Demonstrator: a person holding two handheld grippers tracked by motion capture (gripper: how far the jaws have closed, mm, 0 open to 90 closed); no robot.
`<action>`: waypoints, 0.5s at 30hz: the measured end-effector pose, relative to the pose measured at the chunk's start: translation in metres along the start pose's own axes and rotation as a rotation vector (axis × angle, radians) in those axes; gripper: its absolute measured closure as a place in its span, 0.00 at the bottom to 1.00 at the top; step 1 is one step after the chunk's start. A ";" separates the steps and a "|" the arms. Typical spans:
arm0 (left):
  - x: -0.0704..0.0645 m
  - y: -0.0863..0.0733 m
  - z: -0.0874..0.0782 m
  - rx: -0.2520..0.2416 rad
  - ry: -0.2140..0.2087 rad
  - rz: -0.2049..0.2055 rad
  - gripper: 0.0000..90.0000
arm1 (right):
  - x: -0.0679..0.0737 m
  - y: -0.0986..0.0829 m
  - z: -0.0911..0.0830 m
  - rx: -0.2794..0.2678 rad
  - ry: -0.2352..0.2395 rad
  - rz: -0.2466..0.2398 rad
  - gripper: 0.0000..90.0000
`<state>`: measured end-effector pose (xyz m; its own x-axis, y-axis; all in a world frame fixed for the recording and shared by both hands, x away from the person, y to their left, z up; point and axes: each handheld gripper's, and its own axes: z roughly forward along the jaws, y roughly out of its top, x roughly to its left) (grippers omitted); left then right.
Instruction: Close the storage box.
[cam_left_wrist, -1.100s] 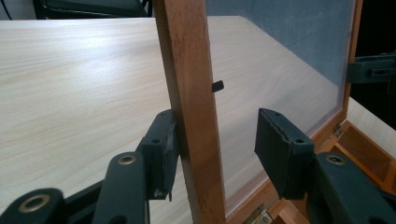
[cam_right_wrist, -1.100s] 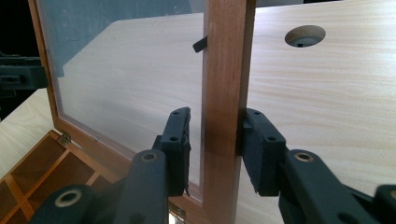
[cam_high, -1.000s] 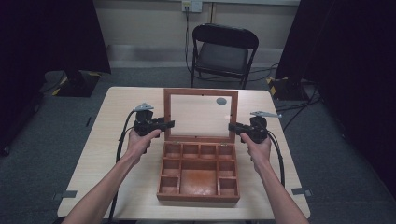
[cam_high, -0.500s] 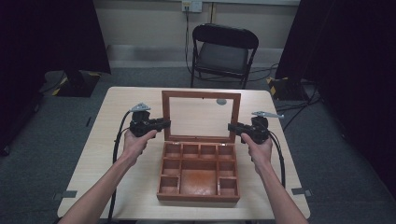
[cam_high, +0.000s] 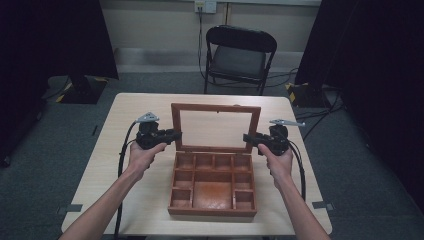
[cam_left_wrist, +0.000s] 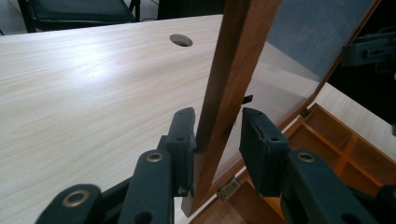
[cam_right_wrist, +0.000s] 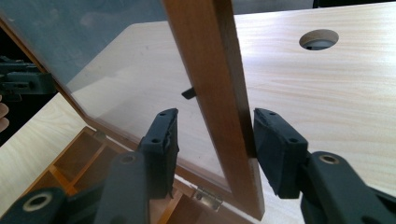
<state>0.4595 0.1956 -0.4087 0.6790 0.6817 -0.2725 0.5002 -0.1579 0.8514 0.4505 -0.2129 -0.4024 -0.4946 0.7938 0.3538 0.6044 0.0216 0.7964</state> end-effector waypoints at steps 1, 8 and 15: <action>0.000 0.000 0.000 0.000 0.000 0.000 0.72 | 0.001 0.000 -0.001 0.001 -0.002 -0.002 0.55; -0.006 -0.002 -0.006 0.014 -0.002 0.016 0.70 | 0.008 -0.002 -0.006 0.011 -0.009 -0.014 0.52; -0.011 -0.005 -0.012 0.022 -0.014 0.027 0.68 | 0.013 -0.004 -0.015 0.022 -0.006 -0.009 0.49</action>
<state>0.4432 0.1971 -0.4044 0.6998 0.6668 -0.2564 0.4933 -0.1914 0.8486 0.4325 -0.2119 -0.3941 -0.4963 0.7972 0.3437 0.6135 0.0420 0.7886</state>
